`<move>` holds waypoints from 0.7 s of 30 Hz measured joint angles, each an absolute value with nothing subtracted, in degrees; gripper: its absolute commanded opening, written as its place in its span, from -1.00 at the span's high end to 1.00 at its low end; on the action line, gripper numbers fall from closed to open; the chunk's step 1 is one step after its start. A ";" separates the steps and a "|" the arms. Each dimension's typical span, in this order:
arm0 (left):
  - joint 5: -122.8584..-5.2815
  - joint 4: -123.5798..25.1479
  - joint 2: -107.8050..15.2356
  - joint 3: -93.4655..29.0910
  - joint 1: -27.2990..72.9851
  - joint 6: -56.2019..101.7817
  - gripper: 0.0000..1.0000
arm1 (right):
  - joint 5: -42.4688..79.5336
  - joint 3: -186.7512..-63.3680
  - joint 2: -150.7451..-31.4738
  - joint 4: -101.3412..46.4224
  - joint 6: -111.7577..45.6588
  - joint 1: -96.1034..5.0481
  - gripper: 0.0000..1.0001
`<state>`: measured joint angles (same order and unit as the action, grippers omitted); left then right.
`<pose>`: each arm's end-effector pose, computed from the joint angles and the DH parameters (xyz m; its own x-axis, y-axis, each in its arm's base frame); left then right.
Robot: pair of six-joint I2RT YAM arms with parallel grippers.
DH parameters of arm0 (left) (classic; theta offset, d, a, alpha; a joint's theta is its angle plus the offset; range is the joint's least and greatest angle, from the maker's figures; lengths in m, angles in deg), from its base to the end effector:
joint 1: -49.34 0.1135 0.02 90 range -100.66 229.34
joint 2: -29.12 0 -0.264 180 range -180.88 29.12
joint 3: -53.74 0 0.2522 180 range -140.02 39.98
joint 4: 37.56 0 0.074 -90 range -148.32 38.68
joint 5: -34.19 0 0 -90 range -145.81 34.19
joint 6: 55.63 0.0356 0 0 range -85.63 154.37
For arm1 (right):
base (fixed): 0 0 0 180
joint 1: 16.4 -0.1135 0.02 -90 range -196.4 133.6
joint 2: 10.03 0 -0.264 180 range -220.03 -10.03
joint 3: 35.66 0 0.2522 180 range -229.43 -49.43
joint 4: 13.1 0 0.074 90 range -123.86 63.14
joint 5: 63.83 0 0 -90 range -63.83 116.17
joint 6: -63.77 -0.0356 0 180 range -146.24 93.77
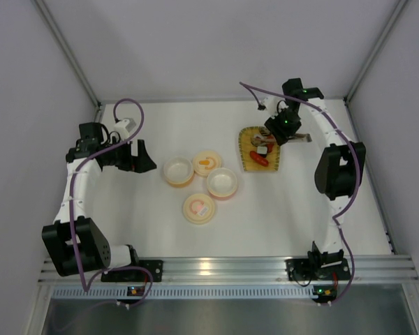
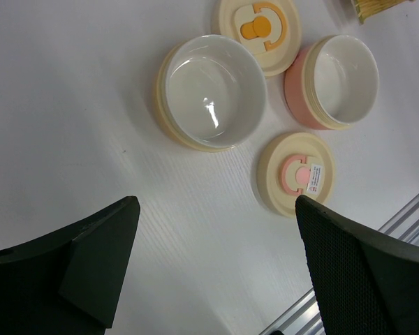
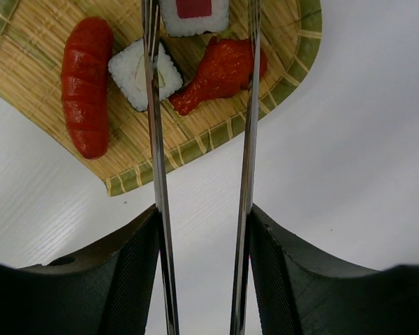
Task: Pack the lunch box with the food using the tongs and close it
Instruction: Pick up the fake food from the plate.
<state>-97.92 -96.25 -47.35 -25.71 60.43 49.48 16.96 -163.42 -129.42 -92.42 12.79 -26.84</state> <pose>0.2663 0.0279 0.3003 -0.7233 0.0553 -0.6883 0.4315 0.8144 -0.3880 0.4265 0.0844 0.2771 -0.5773 -0.7383 -0.3488 -0.7641 0.6390 -0.0880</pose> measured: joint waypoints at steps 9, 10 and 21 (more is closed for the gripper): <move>-97.94 -96.22 -47.35 -25.71 60.43 49.48 -0.97 | 17.88 -161.56 -129.44 -92.21 13.21 -26.84 0.15; -97.94 -96.22 -47.35 -25.71 60.43 49.48 -0.96 | 17.92 -161.54 -129.44 -92.21 13.25 -26.84 0.18; -97.94 -96.20 -47.35 -25.71 60.43 49.48 -0.96 | 16.22 -164.64 -129.44 -92.84 12.14 -26.84 0.42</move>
<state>-97.94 -96.20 -47.35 -25.71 60.43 49.48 16.22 -164.64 -129.44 -92.84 12.14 -26.84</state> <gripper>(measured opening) 0.983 0.356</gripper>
